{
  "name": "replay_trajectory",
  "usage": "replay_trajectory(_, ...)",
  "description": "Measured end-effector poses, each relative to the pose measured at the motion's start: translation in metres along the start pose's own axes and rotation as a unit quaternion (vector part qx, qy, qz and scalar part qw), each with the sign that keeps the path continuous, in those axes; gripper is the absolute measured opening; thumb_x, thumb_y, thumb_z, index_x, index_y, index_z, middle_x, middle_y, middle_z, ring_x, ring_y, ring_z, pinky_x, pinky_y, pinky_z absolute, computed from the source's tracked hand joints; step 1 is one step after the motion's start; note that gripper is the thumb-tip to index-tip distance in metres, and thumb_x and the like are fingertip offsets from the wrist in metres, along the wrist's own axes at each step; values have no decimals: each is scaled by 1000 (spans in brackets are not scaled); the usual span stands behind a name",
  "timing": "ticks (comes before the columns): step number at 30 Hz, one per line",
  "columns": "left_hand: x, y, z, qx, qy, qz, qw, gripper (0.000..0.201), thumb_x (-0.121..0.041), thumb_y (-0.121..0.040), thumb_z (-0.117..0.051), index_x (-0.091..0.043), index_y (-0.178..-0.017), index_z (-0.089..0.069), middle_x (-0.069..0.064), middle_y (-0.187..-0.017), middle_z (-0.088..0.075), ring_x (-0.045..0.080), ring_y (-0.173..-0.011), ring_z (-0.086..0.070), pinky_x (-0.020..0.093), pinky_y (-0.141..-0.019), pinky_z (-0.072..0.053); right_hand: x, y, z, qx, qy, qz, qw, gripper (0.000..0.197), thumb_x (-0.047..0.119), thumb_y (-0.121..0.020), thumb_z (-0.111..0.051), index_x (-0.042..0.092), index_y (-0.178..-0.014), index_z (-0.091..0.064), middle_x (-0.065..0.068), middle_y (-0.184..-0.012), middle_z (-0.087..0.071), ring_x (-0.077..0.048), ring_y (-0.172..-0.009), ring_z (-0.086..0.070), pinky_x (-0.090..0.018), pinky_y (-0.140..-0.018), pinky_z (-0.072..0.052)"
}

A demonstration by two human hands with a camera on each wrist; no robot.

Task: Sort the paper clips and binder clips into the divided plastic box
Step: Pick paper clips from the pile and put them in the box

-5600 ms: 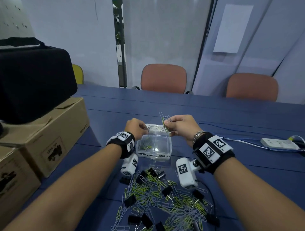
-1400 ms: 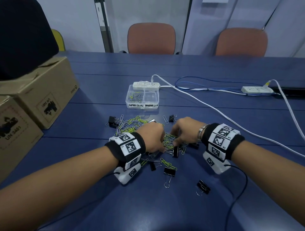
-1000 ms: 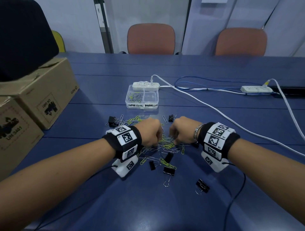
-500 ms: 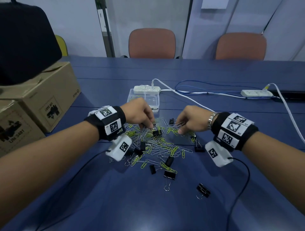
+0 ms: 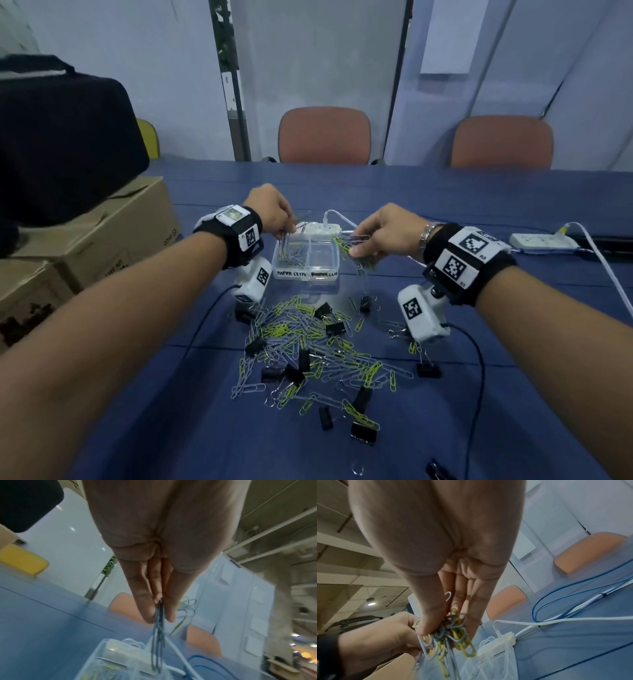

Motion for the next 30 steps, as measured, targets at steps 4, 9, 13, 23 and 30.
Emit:
replay_trajectory(4, 18, -29, -14, -15, -17, 34, 999, 14, -2, -71, -87, -9, -64, -77, 9, -62, -73, 23, -55, -72, 31, -59, -62, 12, -29, -3, -9, -40, -27, 999, 18, 2, -76, -81, -5, -92, -75, -16, -79, -70, -25, -74, -67, -41, -80, -61)
replay_trajectory(9, 43, -54, -40, -20, -25, 49, 998, 10, -2, -72, -84, -10, -69, -79, 13, -73, -75, 26, -67, -74, 38, -67, -64, 19, -67, -15, -25, -87, -65, 994, 19, -2, -77, -78, -10, -93, -72, -14, -74, -66, -22, -62, -64, -37, -72, -62)
replay_trajectory(13, 60, -65, -55, 4, -36, 56, 998, 7, -2, -73, -83, -10, -74, -81, 11, -81, -76, 24, -78, -73, 36, -73, -63, 21, -102, -26, -32, -86, -76, 993, 9, 0, -78, -78, 4, -80, -70, -11, -76, -67, -22, -66, -65, -37, -76, -61)
replay_trajectory(23, 69, -70, -19, 7, -27, 43, 999, 18, -11, -70, -88, -11, -87, -81, 8, -81, -77, 21, -70, -73, 29, -73, -60, 0, -192, -71, -70, -34, -193, 978, 26, 15, -68, -89, 0, -82, -73, -12, -81, -76, -21, -72, -73, -33, -67, -62)
replay_trajectory(30, 79, -55, 12, -5, -16, 24, 1000, 11, -8, -75, -83, -14, -80, -76, 8, -83, -74, 25, -64, -70, 32, -60, -61, -1, -206, -110, 5, -25, -186, 982, 24, 19, -72, -83, 13, -79, -60, -16, -112, -69, -30, -102, -68, -38, -89, -57)
Point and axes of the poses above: each hand's wrist, its own y-axis away from the middle knuckle, its own z-axis out of the back of the hand, x = y × z, the point moved 3 cm from there along -y, towards the middle knuckle
